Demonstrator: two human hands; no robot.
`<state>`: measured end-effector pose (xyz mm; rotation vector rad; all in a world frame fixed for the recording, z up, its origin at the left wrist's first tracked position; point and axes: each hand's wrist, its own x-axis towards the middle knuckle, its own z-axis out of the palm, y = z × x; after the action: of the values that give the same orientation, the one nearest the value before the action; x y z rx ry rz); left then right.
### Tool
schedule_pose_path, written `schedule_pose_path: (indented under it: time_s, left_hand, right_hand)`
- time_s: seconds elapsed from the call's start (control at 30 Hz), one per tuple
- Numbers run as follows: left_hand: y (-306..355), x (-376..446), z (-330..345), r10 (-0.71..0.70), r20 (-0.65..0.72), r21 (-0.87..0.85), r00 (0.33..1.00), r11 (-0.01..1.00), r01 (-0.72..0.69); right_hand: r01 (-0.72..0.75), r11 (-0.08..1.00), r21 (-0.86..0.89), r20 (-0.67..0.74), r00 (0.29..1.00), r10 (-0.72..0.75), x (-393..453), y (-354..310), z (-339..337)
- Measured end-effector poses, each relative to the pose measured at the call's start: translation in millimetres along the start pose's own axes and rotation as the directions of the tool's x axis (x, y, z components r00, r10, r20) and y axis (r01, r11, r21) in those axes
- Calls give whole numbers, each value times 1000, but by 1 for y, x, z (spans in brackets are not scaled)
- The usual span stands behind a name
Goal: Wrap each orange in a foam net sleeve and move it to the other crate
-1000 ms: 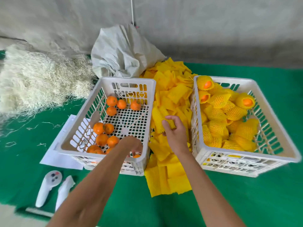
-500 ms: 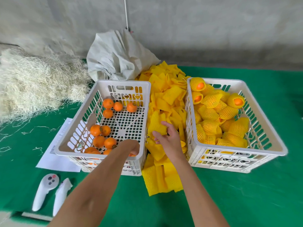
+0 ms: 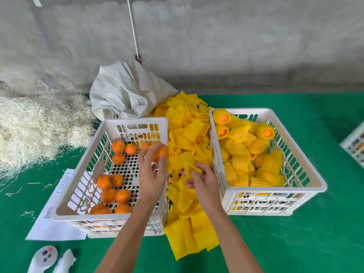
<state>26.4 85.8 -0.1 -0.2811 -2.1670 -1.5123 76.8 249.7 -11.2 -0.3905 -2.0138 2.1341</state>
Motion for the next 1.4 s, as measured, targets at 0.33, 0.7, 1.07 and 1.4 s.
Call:
schedule_pose_path:
  time_s: [0.33, 0.7, 1.07, 1.4]
  left_hand:
    - [19, -50, 36, -327, 176, -325, 929, 871, 368]
    - [25, -39, 24, -400, 280, -393, 873, 782, 484]
    - [21, -35, 22, -375, 437, -401, 817, 732, 551]
    - [27, -9, 12, -374, 681, -335, 629, 605, 722]
  right_hand:
    - [94, 823, -560, -136, 970, -204, 9, 3, -28]
    - [11, 617, -787, -119, 978, -169, 9, 2, -11]
    - [153, 736, -659, -8, 978, -210, 11, -10, 2]
    - [92, 891, -445, 19, 996, -93, 13, -12, -5]
